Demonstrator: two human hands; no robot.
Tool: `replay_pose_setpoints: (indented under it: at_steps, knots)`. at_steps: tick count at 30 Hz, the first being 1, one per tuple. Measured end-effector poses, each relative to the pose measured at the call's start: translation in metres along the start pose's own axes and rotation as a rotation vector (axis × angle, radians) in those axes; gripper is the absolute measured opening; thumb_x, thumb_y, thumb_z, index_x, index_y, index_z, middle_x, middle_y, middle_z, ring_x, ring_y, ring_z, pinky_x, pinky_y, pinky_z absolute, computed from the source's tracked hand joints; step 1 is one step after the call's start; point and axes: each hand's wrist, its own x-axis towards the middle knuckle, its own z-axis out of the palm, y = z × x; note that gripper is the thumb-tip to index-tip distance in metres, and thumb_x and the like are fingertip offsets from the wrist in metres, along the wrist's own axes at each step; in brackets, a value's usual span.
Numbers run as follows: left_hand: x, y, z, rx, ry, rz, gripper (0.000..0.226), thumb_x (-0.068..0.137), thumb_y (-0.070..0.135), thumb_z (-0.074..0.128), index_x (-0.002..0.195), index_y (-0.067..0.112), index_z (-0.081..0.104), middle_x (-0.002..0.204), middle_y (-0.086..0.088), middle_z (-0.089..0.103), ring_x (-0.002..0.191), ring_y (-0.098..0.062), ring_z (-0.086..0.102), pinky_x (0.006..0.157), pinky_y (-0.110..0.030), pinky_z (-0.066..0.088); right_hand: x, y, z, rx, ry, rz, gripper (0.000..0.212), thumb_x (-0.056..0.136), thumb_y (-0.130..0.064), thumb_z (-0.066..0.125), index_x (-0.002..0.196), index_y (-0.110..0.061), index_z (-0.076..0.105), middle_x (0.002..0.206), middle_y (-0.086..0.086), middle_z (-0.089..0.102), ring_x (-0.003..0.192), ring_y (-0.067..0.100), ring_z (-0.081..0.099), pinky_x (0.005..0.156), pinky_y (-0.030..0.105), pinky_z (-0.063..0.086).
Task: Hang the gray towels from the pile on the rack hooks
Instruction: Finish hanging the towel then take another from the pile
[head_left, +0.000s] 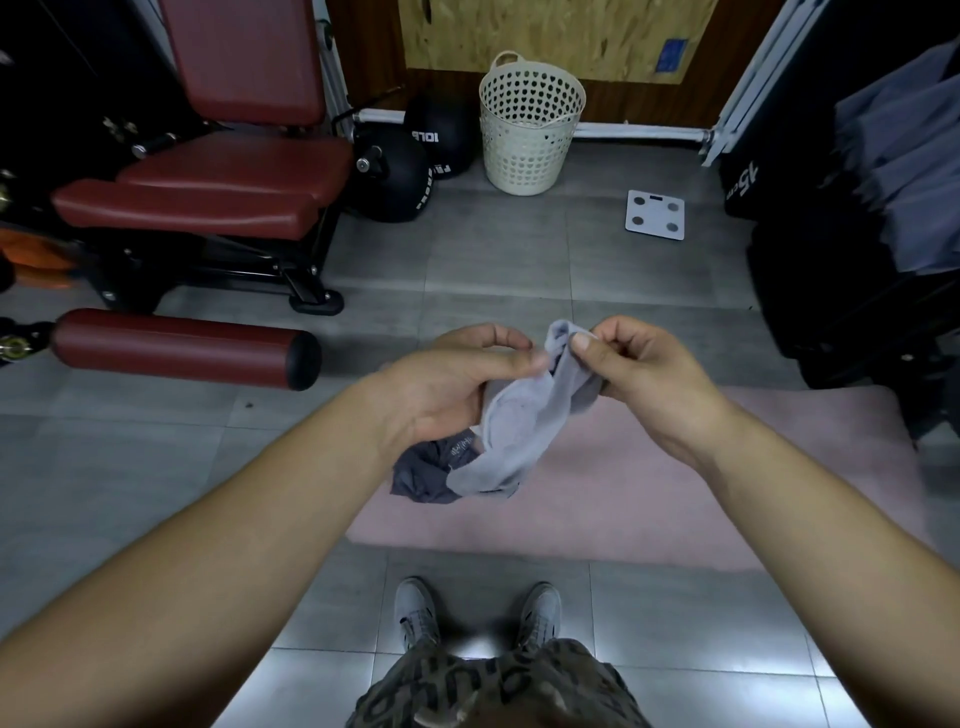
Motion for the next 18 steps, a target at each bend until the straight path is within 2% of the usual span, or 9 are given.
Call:
replay_pose_setpoints:
  at_steps: [1,3,6,8,11,14,16,18]
  knots:
    - [-0.002,0.0,-0.003,0.054,0.018,0.016,0.043,0.071,0.006,0.083,0.107,0.008,0.059,0.103,-0.013,0.066,0.092,-0.024,0.066,0.079,-0.033,0.057,-0.001,-0.003,-0.001,0.035,0.004,0.014,0.036,0.081,-0.047,0.078,0.075,-0.016,0.06,0.083,0.019,0.057,0.08,0.03,0.053,0.078,0.048,0.045]
    - [-0.007,0.0,-0.004,0.204,0.056,0.027,0.045,0.071,-0.007,0.081,0.103,0.013,0.057,0.103,-0.011,0.064,0.09,-0.022,0.065,0.074,-0.031,0.058,0.0,-0.004,-0.004,0.069,0.018,0.025,0.027,0.093,-0.031,0.068,0.076,-0.014,0.056,0.086,0.02,0.058,0.082,0.031,0.055,0.08,0.048,0.048]
    - [-0.008,-0.003,-0.006,0.383,0.167,0.097,0.034,0.078,-0.003,0.079,0.098,0.016,0.057,0.093,-0.006,0.065,0.078,-0.015,0.063,0.065,-0.028,0.05,0.001,-0.003,-0.006,0.062,0.047,0.031,0.023,0.098,-0.018,0.061,0.078,-0.014,0.054,0.082,0.019,0.058,0.082,0.031,0.055,0.078,0.046,0.045]
    - [-0.008,-0.004,-0.007,0.418,0.238,0.158,0.021,0.084,0.004,0.076,0.089,0.017,0.061,0.081,-0.002,0.066,0.071,-0.013,0.06,0.063,-0.026,0.045,0.003,0.0,-0.006,0.039,0.068,0.035,0.02,0.1,-0.015,0.059,0.08,-0.017,0.055,0.073,0.01,0.057,0.077,0.027,0.052,0.073,0.042,0.042]
    - [-0.008,-0.006,-0.007,0.415,0.27,0.216,0.007,0.087,0.011,0.075,0.086,0.015,0.069,0.079,0.0,0.069,0.075,-0.012,0.064,0.07,-0.027,0.05,0.0,0.002,-0.002,0.01,0.062,0.025,0.011,0.1,-0.021,0.058,0.091,-0.015,0.059,0.072,0.001,0.06,0.066,0.017,0.056,0.064,0.034,0.044]
    - [-0.004,-0.008,-0.004,0.395,0.32,0.312,0.004,0.09,0.012,0.072,0.092,0.009,0.074,0.085,-0.003,0.072,0.078,-0.01,0.067,0.073,-0.023,0.053,-0.003,0.005,0.002,-0.085,0.022,0.017,0.022,0.093,-0.027,0.07,0.103,-0.009,0.063,0.086,0.003,0.069,0.076,0.011,0.066,0.069,0.028,0.054]
    - [-0.002,-0.008,-0.003,0.389,0.379,0.363,0.007,0.09,0.01,0.072,0.094,0.006,0.075,0.087,-0.004,0.073,0.08,-0.009,0.067,0.075,-0.021,0.055,-0.002,0.008,0.001,-0.162,0.035,-0.002,0.023,0.093,-0.025,0.07,0.099,-0.003,0.064,0.083,0.009,0.067,0.074,0.013,0.062,0.068,0.031,0.051]
    - [-0.002,-0.006,-0.003,0.401,0.412,0.391,0.007,0.088,0.009,0.073,0.094,0.005,0.076,0.089,-0.007,0.075,0.082,-0.009,0.068,0.079,-0.021,0.056,0.0,0.013,-0.002,-0.231,0.03,-0.021,0.027,0.097,-0.023,0.064,0.087,0.002,0.06,0.074,0.007,0.055,0.068,0.012,0.051,0.065,0.029,0.042]
